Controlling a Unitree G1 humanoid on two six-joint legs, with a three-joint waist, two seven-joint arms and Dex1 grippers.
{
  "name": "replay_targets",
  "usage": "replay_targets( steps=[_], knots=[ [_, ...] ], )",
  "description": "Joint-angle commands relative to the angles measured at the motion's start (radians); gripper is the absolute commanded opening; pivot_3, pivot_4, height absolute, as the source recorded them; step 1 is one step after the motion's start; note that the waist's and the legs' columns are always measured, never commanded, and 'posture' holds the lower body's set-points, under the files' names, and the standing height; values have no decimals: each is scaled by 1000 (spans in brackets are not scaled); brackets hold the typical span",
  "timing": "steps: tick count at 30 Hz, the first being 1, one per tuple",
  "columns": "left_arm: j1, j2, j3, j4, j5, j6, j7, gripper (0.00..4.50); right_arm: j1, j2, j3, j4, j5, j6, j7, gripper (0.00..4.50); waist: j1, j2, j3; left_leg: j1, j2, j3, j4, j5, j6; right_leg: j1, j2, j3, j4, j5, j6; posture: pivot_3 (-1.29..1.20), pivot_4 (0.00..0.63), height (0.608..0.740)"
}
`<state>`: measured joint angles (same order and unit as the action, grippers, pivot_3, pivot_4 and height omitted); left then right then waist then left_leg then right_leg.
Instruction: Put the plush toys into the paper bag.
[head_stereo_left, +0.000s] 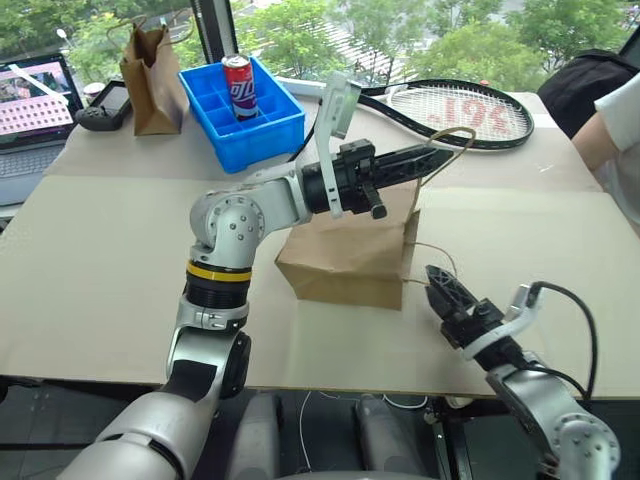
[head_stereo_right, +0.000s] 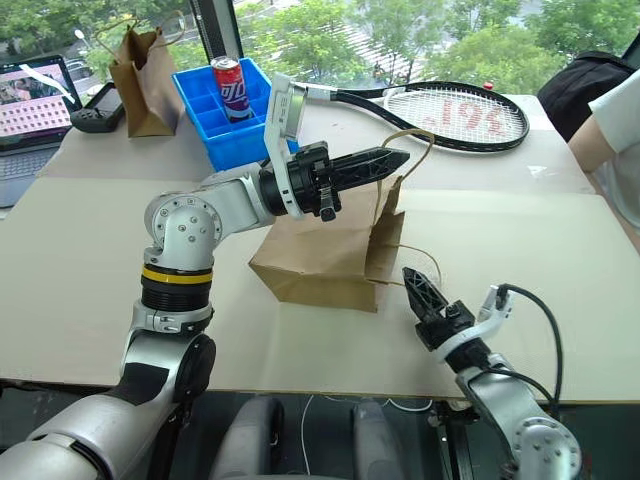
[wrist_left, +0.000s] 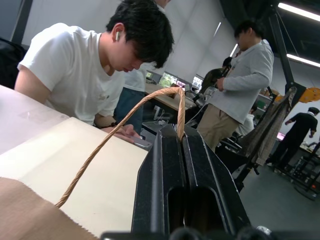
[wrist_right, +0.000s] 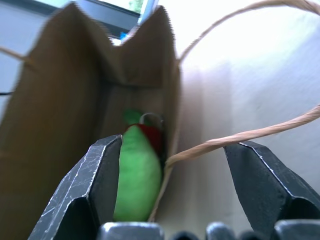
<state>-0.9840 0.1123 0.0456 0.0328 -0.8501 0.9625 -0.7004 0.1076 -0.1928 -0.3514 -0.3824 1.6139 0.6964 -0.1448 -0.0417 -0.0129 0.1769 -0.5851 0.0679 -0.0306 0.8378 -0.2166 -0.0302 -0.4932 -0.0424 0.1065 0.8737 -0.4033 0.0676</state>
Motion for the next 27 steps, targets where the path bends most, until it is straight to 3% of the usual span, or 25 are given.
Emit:
replay_targets(
  steps=[1,3,11,15,22,27],
  knots=[
    [-15,1,13,-46,-15,-18,7,0,-55,58,0,36,-42,-93,-27,3337,-1,0,0,0,0,0,0,0,0,0,0,0,0,0,0,0,150,656],
    [-14,4,14,-48,-14,-19,10,0,-70,80,-11,37,-49,-124,-17,2968,0,0,0,0,0,0,0,0,0,0,0,0,0,0,0,0,150,656],
    [-17,31,25,-40,-6,-27,10,0,-133,72,-69,-69,53,-205,17,144,-2,0,0,0,0,0,1,0,0,0,0,0,0,0,0,0,150,656],
    [-39,68,22,11,43,-78,-13,0,-297,12,-40,-128,28,-229,-39,67,-9,1,1,0,0,0,1,0,0,0,0,1,1,1,0,0,150,656],
    [-198,250,27,310,199,-281,-183,0,-656,-111,118,-100,-169,-170,-137,67,-14,2,1,0,0,0,-2,1,2,-2,1,0,1,1,-2,0,150,656],
    [-240,287,27,384,240,-331,-247,0,-815,-158,185,-84,-182,-103,-167,67,1,3,2,-7,0,0,-3,1,2,-6,0,-1,0,1,-2,0,150,656]
  ],
)
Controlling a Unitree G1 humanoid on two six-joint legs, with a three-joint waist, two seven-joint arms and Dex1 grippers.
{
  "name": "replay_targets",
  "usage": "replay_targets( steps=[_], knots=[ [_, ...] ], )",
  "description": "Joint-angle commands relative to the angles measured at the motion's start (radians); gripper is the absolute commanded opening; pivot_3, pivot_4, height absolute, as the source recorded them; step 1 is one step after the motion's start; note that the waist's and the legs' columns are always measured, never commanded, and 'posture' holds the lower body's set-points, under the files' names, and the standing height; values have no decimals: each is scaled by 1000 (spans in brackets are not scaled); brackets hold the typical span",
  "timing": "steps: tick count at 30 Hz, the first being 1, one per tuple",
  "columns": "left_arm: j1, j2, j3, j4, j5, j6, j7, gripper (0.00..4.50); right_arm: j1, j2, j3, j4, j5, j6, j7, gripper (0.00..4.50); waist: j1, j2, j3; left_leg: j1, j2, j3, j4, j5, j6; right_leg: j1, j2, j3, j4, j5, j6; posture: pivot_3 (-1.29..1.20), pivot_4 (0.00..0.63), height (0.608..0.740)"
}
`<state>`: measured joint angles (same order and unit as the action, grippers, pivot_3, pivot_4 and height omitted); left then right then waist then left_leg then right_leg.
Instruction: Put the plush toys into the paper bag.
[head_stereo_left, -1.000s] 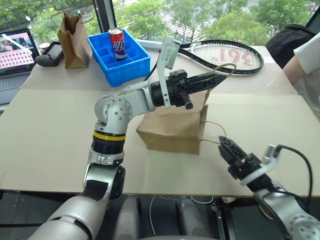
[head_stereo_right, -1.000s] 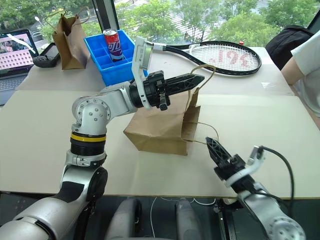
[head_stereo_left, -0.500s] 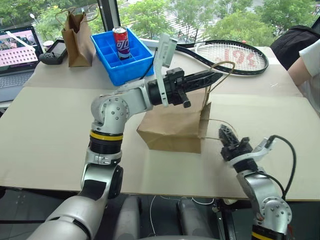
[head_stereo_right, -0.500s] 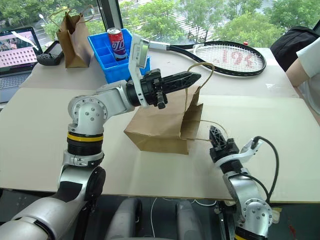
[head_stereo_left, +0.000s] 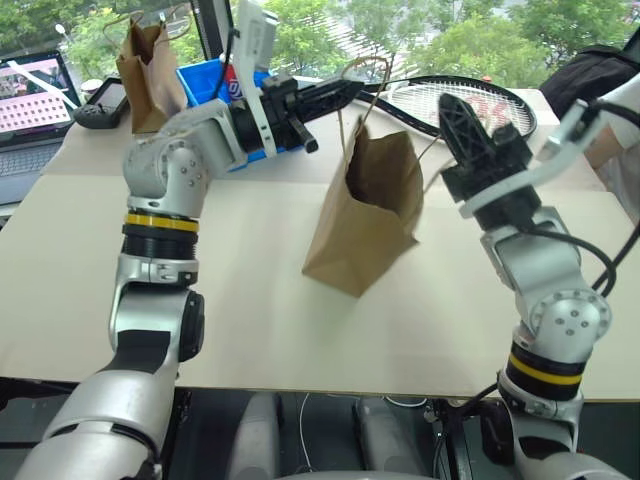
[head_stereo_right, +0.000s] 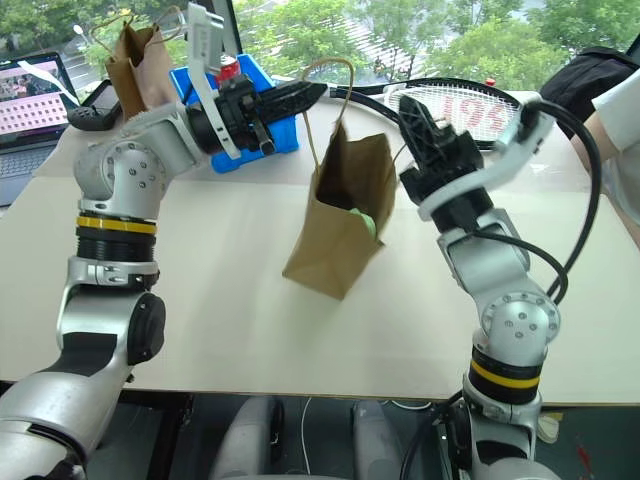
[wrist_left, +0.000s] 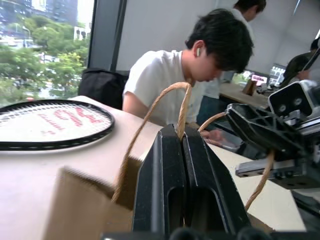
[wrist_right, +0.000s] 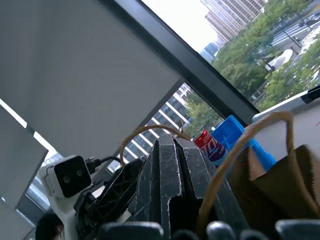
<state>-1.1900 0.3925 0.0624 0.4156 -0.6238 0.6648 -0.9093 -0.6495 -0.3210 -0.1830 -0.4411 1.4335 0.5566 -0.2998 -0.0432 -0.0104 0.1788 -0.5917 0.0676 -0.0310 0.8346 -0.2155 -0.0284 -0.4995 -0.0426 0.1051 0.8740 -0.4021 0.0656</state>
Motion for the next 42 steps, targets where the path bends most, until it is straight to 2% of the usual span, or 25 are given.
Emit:
replay_targets(
  steps=[1,8,15,21,24,26,27,28,31,34,38,42],
  knots=[
    [-32,7,11,1,16,-35,-42,0,-72,-37,23,-25,1,49,-16,67,3,0,0,-1,0,0,1,0,0,0,0,-1,0,0,0,0,150,656],
    [45,-2,26,-97,-6,28,-19,0,-110,-72,35,-38,36,100,-47,67,0,0,0,-4,0,-2,2,0,0,-1,-1,-4,1,0,0,0,150,656],
    [92,-23,59,-200,-61,116,48,0,-101,-116,-10,-33,74,102,-97,67,0,0,0,-4,0,-4,2,1,2,-1,-1,-6,2,0,-1,0,150,656],
    [140,-8,15,-241,-26,130,53,0,44,-204,4,-59,81,176,-95,67,0,0,0,-4,0,-6,2,2,2,1,-1,-8,1,0,-1,0,150,656],
    [140,-3,42,-250,-71,176,47,792,103,-251,-29,-85,128,190,-63,0,0,0,1,-4,0,-6,2,2,2,1,-1,-8,2,0,-1,0,150,656],
    [144,16,38,-267,-85,194,19,1576,124,-287,-46,-94,166,201,-40,593,-3,0,1,-4,0,-6,2,2,3,1,-1,-8,2,1,-1,0,150,656],
    [145,21,37,-271,-86,197,14,1896,131,-302,-49,-96,183,204,-32,735,-3,0,1,-4,0,-6,2,2,3,1,-1,-8,2,1,-1,0,150,656],
    [143,27,43,-268,-86,201,14,2285,139,-322,-56,-99,213,210,-20,1105,-4,0,1,-4,0,-6,2,2,3,1,-1,-8,2,1,-1,0,150,656],
    [151,88,59,-255,-82,202,-17,3352,197,-446,-117,-110,311,260,57,2109,-2,0,1,-4,0,-7,2,2,3,1,0,-8,2,1,-1,0,150,656],
    [183,181,63,-237,-67,197,-78,4398,276,-568,-230,-87,384,296,145,3168,-1,0,1,-4,0,-7,2,2,3,2,-1,-8,1,1,-1,0,150,656],
    [226,258,63,-222,-58,177,-139,4500,332,-657,-338,-60,440,296,224,4469,-1,0,1,-2,0,-7,2,2,3,3,-1,-8,1,1,-2,0,150,656],
    [283,297,52,-229,-38,137,-193,4500,373,-696,-416,-37,463,296,296,4469,0,0,1,-1,0,-7,2,3,4,4,-1,-9,0,1,-2,0,150,656]
  ],
)
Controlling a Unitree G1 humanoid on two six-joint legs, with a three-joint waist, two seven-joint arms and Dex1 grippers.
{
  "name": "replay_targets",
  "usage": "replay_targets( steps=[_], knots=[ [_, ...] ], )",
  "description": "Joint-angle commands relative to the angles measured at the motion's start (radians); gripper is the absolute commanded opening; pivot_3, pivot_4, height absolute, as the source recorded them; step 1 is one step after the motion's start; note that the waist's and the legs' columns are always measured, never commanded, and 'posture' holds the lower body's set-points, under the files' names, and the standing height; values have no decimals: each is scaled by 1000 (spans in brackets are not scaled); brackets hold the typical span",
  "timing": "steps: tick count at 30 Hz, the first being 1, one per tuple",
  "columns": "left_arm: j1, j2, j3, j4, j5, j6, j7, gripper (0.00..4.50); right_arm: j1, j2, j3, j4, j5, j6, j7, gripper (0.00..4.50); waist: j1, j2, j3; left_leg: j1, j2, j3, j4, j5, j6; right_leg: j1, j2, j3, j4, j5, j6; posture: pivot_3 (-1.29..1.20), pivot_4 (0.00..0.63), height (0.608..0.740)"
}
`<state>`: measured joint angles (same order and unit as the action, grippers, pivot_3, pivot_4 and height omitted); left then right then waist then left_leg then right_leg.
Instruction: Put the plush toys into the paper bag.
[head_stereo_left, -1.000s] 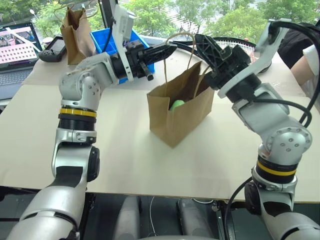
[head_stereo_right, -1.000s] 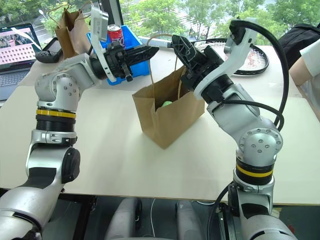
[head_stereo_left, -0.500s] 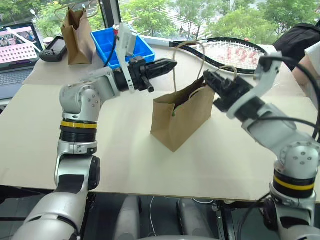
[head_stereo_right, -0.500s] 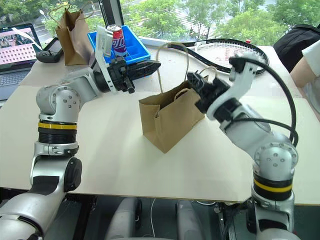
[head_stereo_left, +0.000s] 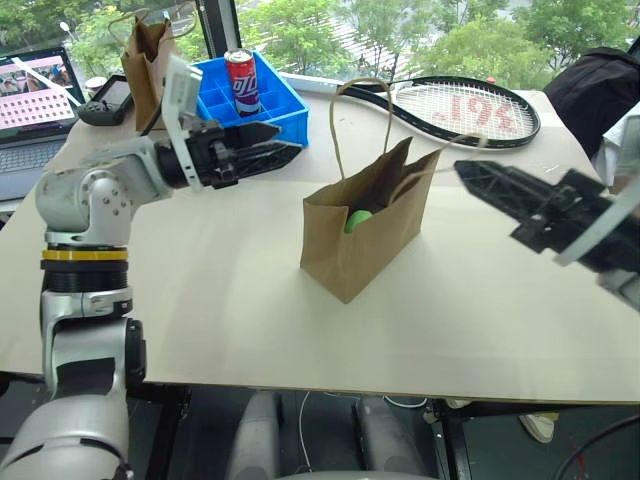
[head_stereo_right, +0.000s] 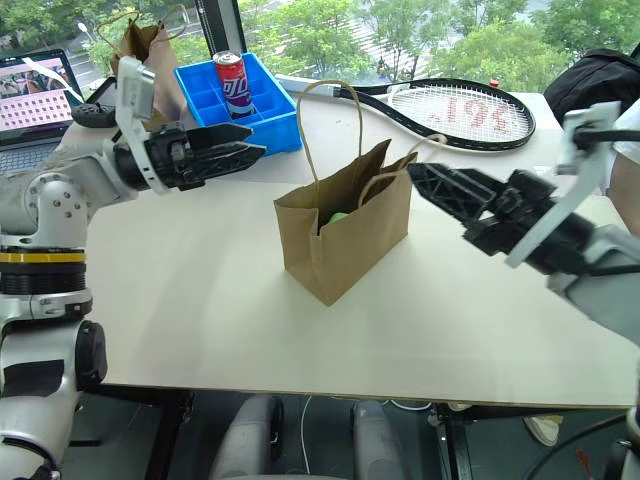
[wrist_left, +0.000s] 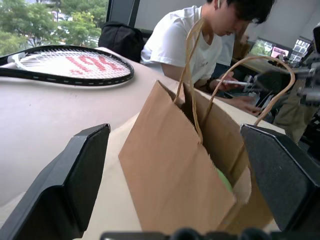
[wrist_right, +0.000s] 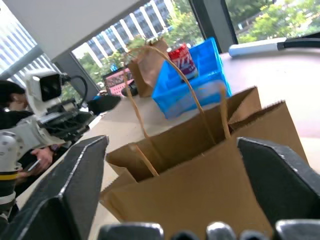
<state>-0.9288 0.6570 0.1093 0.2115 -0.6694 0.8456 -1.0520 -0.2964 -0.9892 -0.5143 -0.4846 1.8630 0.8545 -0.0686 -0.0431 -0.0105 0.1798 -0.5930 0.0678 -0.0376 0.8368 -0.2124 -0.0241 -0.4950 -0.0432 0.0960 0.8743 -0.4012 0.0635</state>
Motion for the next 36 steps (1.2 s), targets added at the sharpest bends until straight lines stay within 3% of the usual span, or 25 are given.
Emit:
replay_targets(
  steps=[1,3,6,9,13,17,28,36],
  knots=[
    [56,45,4,-47,1,-51,-84,4500,61,-50,-111,-1,-33,30,127,4469,0,0,0,0,0,0,0,0,0,0,0,0,0,0,0,0,150,656],
    [125,72,-7,-104,-15,-64,-155,4500,159,-108,-118,-43,-243,68,267,4469,2,0,0,0,0,0,0,0,0,1,0,0,-1,0,0,0,150,656],
    [194,88,-27,-166,-10,-95,-207,4500,228,-128,-35,-100,-484,0,391,3821,2,0,0,1,1,0,-2,0,0,1,0,0,-2,0,0,0,150,656],
    [209,73,-33,-179,-4,-106,-200,4500,213,-95,70,-142,-635,-67,456,2735,3,0,0,3,1,1,-2,1,1,1,0,0,-2,0,-1,0,150,656],
    [218,4,-58,-219,1,-114,-136,4500,119,23,318,-182,-889,-162,444,1375,0,0,0,6,1,2,-2,2,0,4,0,1,-3,0,0,0,150,656],
    [210,-59,-82,-225,43,-134,-51,4500,72,114,477,-172,-1087,-221,434,20,3,-1,0,6,1,3,-2,2,0,3,0,1,-2,1,-1,0,150,656],
    [264,-194,-121,-404,-8,-25,112,4500,-11,398,679,-100,-1407,-271,350,20,1,-1,0,5,1,2,-2,2,0,3,0,1,-1,1,-1,0,150,656],
    [256,-242,-126,-407,0,-10,217,4500,-10,494,727,-69,-1515,-275,364,20,1,-1,0,6,1,1,-2,3,-1,3,0,1,0,1,-1,0,150,656]
  ],
)
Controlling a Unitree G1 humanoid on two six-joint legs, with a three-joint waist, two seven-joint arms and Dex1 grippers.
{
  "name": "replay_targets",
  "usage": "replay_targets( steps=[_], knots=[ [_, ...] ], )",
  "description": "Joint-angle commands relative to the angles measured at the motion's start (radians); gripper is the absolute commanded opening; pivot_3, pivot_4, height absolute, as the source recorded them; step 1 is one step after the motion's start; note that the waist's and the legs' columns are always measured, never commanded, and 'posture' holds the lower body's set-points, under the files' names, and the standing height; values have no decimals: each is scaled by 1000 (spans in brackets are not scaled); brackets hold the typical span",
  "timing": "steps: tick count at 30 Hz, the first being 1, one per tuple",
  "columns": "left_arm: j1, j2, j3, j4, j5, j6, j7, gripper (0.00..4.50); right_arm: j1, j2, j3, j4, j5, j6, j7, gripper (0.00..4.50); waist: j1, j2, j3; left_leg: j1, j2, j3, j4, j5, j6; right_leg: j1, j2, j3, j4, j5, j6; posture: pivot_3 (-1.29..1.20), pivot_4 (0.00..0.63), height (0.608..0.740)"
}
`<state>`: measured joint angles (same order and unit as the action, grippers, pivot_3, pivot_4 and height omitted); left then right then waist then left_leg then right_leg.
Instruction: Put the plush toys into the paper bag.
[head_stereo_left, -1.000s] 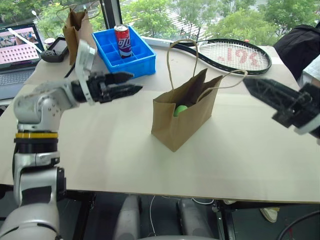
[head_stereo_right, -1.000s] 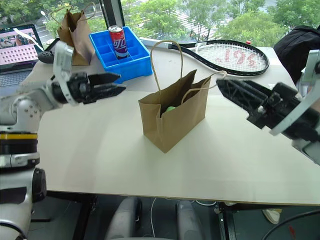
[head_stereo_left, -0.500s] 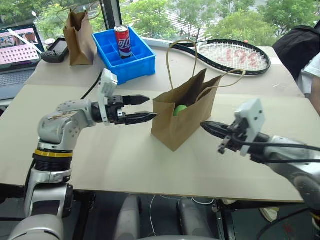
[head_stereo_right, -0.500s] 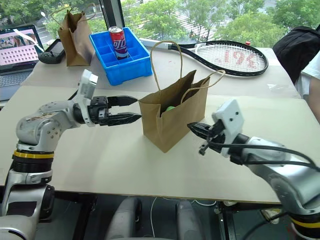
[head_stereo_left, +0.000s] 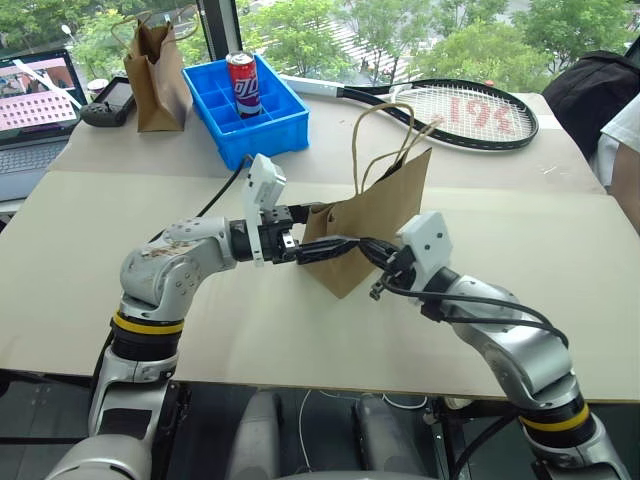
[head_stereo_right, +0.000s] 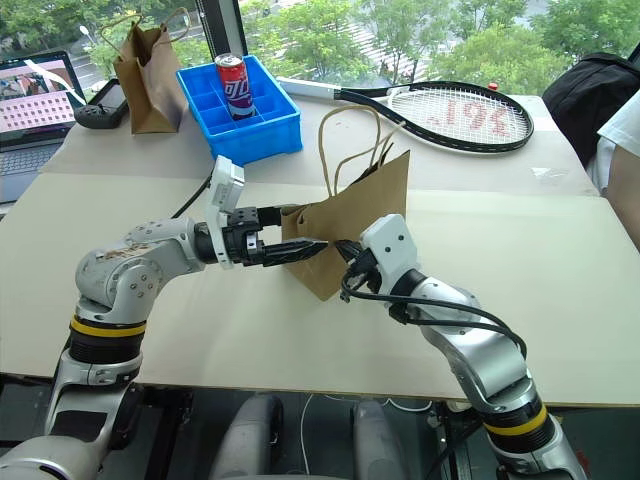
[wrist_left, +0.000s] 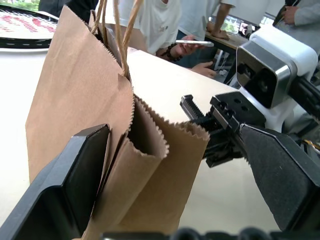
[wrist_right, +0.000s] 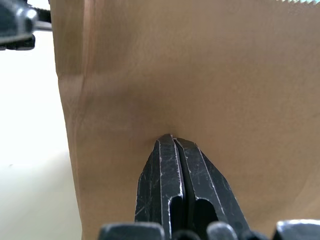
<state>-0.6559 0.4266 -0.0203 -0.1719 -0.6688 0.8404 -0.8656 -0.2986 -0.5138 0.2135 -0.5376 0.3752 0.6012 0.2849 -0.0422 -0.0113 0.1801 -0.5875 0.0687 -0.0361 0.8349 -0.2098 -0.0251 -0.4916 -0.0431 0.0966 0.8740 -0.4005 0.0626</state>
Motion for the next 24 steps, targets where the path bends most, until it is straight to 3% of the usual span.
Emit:
replay_targets(
  steps=[1,2,3,8,13,19,24],
  knots=[
    [-17,-20,5,-17,7,-10,49,4500,-6,26,-1,-18,-34,-20,13,20,0,0,0,0,0,0,0,0,0,0,0,0,0,0,0,0,150,656],
    [-18,-25,4,-5,16,-16,64,3977,-6,33,-1,-19,-38,-17,15,0,0,0,0,0,0,0,0,0,0,0,0,0,0,0,0,0,150,656],
    [-14,-22,-7,2,27,-27,60,3833,-5,41,-3,-20,-41,-15,16,0,0,0,0,0,0,0,0,0,0,0,0,0,0,0,0,0,150,656],
    [-5,-9,-43,37,81,-78,37,1828,16,50,-32,-38,-46,5,31,0,0,0,0,0,0,0,0,0,0,0,0,0,0,0,0,0,150,656],
    [-56,14,-56,134,125,-170,-50,87,106,1,-161,-100,34,52,83,0,5,0,0,0,0,0,0,0,0,0,0,0,0,0,0,0,150,656],
    [-194,96,-79,347,165,-389,-386,87,271,-159,-347,-144,101,129,191,0,6,0,0,0,0,0,0,0,0,0,0,0,0,0,0,0,150,656],
    [-281,138,-92,476,145,-442,-652,87,395,-243,-459,-124,81,123,236,0,2,0,0,0,0,1,-1,0,0,-1,0,0,-1,-1,-1,0,150,656]
  ],
)
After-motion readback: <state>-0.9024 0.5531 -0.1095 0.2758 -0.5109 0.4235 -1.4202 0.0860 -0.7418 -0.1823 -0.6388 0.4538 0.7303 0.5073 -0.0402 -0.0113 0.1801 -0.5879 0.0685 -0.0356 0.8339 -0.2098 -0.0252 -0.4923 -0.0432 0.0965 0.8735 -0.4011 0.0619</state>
